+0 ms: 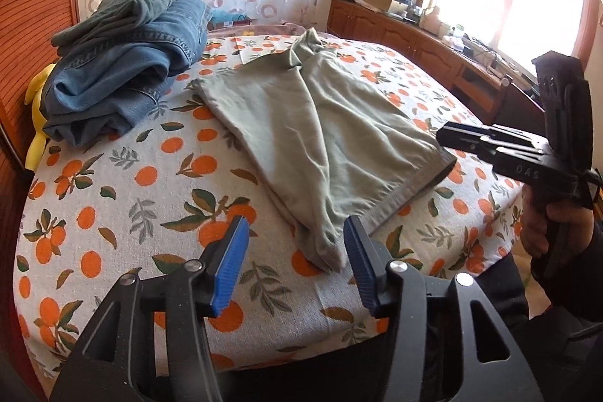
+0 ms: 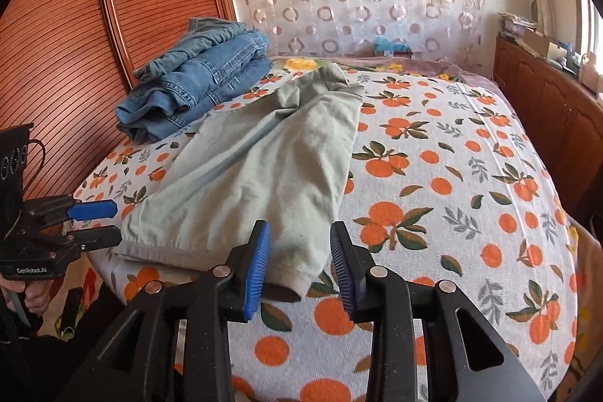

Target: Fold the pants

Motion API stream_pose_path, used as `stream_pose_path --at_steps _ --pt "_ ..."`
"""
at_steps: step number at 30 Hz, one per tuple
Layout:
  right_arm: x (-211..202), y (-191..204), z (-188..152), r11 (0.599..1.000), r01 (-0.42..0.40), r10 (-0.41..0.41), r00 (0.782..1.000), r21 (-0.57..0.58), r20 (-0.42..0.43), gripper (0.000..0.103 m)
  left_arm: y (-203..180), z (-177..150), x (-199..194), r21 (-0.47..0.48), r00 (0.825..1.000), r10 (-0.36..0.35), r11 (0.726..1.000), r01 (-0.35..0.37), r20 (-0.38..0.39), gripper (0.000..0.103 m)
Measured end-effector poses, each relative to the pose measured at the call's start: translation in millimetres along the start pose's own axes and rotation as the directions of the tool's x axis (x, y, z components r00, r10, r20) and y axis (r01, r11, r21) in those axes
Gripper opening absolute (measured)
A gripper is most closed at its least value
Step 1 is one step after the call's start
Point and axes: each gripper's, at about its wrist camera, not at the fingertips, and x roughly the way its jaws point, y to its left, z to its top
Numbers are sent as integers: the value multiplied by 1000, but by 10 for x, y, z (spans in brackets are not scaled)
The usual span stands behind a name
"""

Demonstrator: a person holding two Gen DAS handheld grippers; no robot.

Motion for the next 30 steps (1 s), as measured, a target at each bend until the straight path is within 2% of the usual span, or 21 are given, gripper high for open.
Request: stream_pose_path --at_steps 7,14,16,20,23,30 --pt "177 -35 -116 1000 30 -29 996 5 -81 35 30 10 81 -22 1000 -1 1000 0 -9 54" --pt "172 -29 -130 1000 8 -7 997 13 -79 34 42 -46 155 -41 999 -16 999 14 -30 54" --pt "158 -7 -149 1000 -11 11 997 6 -80 23 38 -59 161 -41 999 -16 999 14 -33 54" --pt "124 -66 -161 998 -50 52 995 25 -88 12 41 -71 152 -50 999 -19 999 17 -33 54" --pt "18 -164 -155 992 -99 105 992 80 -73 9 30 -71 144 -53 999 -25 998 23 -33 54" --pt "-269 -139 -305 996 -69 73 994 49 -76 8 22 -55 94 -46 999 -25 999 24 -21 54"
